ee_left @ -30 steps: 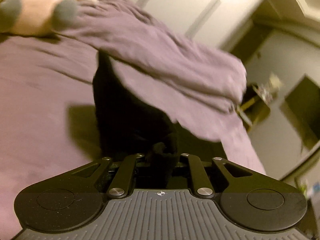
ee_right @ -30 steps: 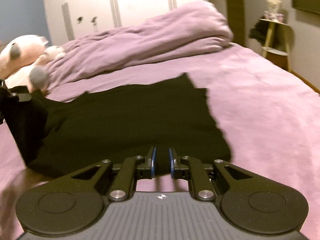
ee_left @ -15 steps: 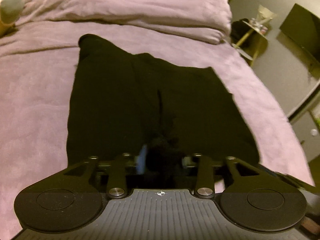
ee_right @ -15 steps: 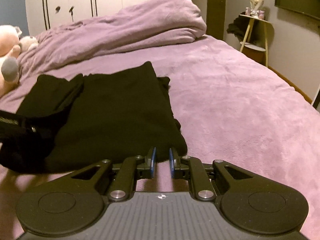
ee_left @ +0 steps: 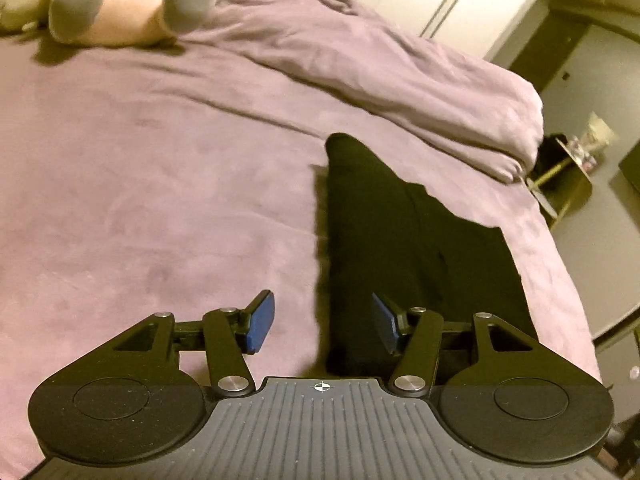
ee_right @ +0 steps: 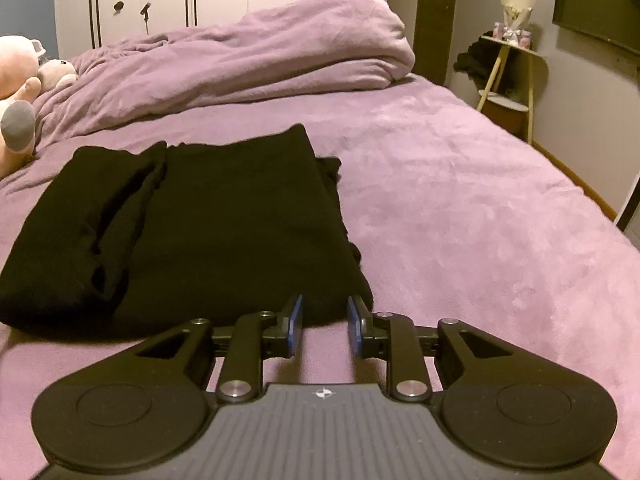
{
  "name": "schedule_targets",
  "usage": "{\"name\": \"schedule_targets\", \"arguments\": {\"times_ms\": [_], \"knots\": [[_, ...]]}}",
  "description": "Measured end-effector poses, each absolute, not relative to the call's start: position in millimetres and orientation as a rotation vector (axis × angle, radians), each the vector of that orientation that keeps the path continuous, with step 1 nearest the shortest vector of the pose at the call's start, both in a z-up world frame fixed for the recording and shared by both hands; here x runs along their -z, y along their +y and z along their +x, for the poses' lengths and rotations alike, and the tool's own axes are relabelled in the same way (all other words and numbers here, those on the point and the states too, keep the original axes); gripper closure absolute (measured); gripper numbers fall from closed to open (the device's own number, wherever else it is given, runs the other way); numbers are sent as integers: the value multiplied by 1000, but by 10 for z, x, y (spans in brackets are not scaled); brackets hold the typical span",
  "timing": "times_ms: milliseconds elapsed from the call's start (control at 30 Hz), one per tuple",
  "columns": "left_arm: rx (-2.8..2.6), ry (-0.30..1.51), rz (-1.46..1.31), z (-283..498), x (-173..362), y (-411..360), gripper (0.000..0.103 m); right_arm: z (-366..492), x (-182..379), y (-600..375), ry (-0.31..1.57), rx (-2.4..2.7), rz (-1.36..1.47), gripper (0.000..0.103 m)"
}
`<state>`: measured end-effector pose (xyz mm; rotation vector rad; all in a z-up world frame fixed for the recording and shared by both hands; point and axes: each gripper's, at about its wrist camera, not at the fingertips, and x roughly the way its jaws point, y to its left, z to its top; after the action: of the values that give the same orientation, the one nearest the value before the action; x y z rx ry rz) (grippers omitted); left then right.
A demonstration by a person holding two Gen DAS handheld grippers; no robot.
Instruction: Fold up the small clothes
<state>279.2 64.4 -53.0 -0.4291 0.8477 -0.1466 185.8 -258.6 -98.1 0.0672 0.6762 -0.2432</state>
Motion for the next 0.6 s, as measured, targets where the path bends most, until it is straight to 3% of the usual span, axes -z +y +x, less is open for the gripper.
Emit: {"name": "schedule_targets", "arguments": {"times_ms": [200, 333, 433, 600], "knots": [[164, 956, -378, 3006, 939, 366, 44, 1955, 865, -2399, 662, 153, 84, 69], [141, 912, -328, 2875, 775, 401, 43, 2126, 838, -2388, 687, -5, 228, 67], [47, 863, -330, 2813, 675, 613, 41, 2291, 837, -2376, 710, -117, 314, 43], [-59, 896, -304, 2897, 753, 757, 41, 2589, 926, -2315, 740, -241, 473, 39]]}}
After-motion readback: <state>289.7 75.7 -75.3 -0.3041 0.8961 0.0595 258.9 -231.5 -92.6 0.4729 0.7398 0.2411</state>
